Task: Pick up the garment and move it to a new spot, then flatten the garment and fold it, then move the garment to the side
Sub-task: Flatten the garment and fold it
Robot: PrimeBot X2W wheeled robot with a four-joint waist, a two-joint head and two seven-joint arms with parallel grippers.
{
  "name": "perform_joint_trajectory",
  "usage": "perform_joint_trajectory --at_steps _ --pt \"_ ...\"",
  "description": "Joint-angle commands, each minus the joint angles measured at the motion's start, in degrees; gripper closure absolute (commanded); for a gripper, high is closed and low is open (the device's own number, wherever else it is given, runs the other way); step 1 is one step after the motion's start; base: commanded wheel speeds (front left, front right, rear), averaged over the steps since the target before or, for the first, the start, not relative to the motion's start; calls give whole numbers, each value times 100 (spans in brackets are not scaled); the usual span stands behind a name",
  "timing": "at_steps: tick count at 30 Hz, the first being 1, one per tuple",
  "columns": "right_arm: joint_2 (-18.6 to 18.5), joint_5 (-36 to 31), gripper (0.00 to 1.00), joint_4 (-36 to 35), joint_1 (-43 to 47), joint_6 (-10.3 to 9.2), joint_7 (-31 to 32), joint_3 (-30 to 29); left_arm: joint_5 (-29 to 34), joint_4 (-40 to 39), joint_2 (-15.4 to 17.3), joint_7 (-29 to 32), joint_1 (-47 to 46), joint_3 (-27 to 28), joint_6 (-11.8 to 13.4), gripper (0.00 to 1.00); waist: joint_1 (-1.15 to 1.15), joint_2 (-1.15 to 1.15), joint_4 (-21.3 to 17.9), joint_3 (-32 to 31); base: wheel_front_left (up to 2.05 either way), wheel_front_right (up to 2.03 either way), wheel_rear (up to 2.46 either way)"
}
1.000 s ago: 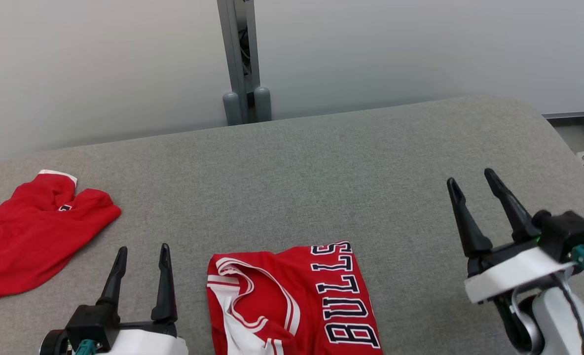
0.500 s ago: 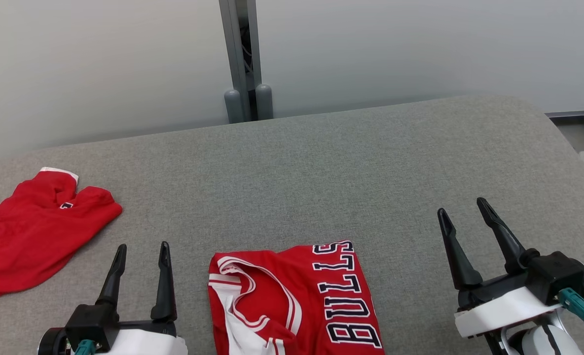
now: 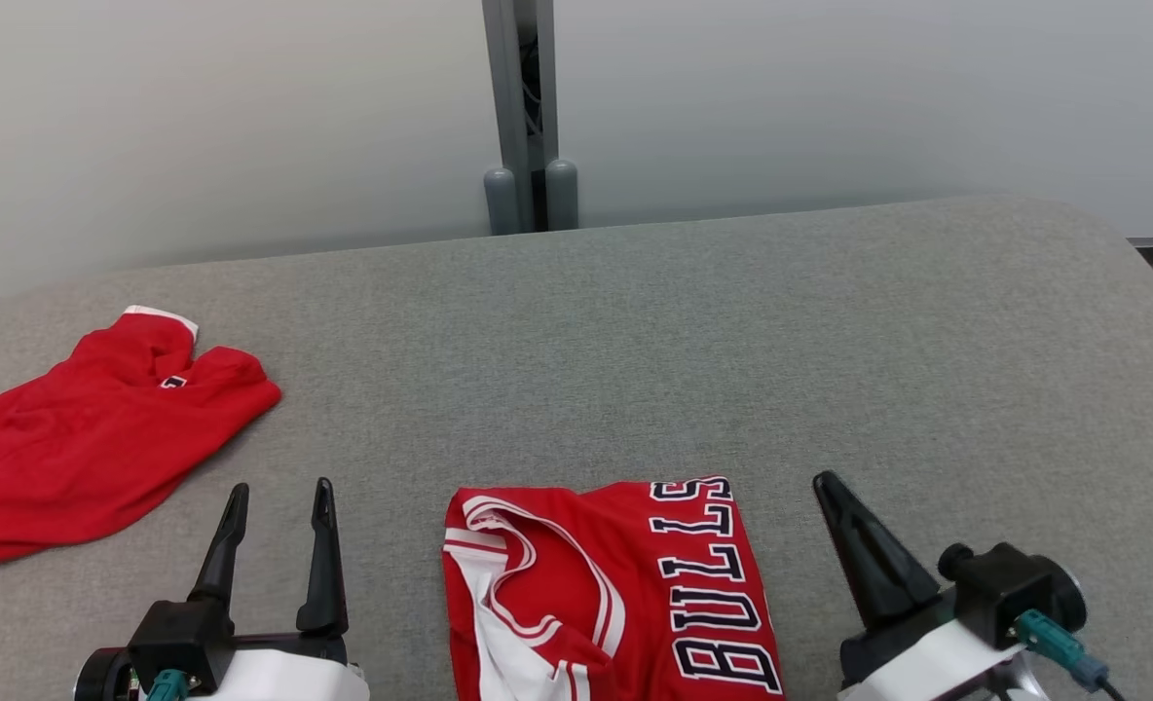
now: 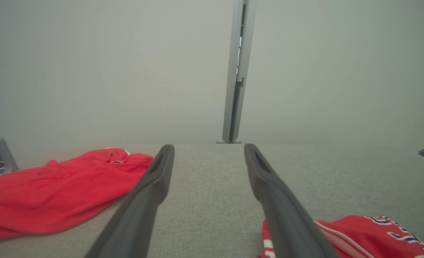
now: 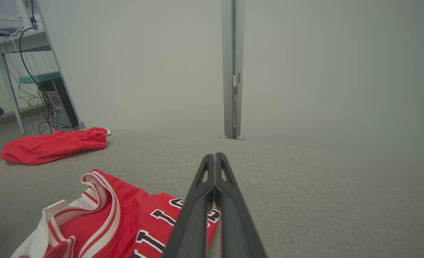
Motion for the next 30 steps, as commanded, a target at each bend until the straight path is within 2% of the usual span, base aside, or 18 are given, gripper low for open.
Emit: perform_joint_trajectory --at_steps 1,15,24,30 --pt "-68 79 100 70 67 1 -2 149 -2 12 20 -21 -68 23 -12 0 0 0 98 11 0 0 0" --pt "-354 1394 100 1127 -100 1 -2 2206 -21 82 21 -21 -20 20 4 0 0 0 952 42 0 0 0" --pt "-356 2117 100 1578 -433 1 34 3120 -8 74 21 -21 48 -22 11 0 0 0 1526 63 0 0 0" --pt "-218 2375 100 1781 -683 1 1 3393 -17 93 20 -21 50 -49 7 0 0 0 1750 82 0 0 0"
